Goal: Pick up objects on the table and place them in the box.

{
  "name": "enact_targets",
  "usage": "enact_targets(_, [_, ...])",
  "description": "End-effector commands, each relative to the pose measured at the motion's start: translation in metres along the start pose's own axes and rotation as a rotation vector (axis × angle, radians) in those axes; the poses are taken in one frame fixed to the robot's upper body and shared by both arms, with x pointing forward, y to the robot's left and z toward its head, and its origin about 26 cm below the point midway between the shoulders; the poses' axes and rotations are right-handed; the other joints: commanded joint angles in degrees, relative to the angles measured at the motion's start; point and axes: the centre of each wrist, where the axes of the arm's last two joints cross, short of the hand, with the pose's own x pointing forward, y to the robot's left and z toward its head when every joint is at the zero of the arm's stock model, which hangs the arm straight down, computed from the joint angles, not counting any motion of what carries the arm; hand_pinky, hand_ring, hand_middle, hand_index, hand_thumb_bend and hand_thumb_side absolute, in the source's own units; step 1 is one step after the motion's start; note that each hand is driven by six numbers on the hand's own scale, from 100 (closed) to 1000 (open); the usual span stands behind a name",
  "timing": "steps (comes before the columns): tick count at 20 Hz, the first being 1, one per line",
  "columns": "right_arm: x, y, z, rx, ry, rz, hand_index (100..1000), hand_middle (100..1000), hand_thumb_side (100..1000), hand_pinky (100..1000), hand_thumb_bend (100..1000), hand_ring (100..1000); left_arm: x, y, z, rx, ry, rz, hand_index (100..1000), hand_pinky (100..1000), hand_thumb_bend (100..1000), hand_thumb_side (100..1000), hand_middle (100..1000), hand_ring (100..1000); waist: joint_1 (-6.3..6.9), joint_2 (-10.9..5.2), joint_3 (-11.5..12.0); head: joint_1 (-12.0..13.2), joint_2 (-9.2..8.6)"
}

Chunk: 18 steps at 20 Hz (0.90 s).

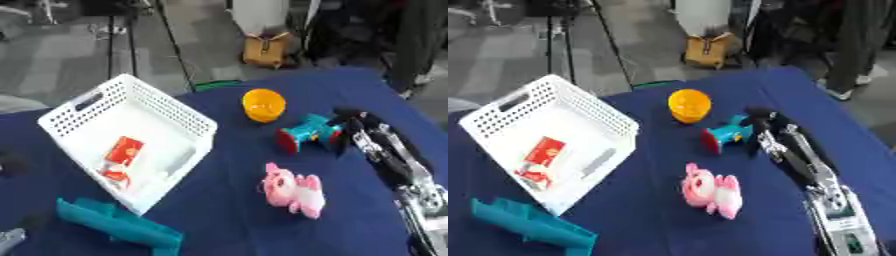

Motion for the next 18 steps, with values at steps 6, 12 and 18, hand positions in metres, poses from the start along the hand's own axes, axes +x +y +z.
enact_targets(6, [0.0037,-0.0065,-0.0016,-0.004,-0.009,0.020,835,653,664,375,100,447,0.0007,0.0092,0.0024,-0.007,-0.001,-0.041,748,698,467,503,605,602,-0.02,-0.72,-0.04,2.69,1.07])
enact_targets(12, [0.0036,-0.0065,-0.0014,-0.004,-0.008,0.019,835,653,664,375,100,447,0.0013,0.0091,0.0019,-0.037,-0.009,-0.049,752,708,475,508,615,613,0.04,-0.85,-0.04,4.63,4.31])
enact_targets(18, [0.0034,-0.0066,-0.0010,-0.004,-0.006,0.021,835,653,664,374,100,447,0.0008,0.0140,0.0003,-0.098,-0.002,-0.138,742,725,572,501,617,628,0.12,-0.79,-0.17,4.20,4.69])
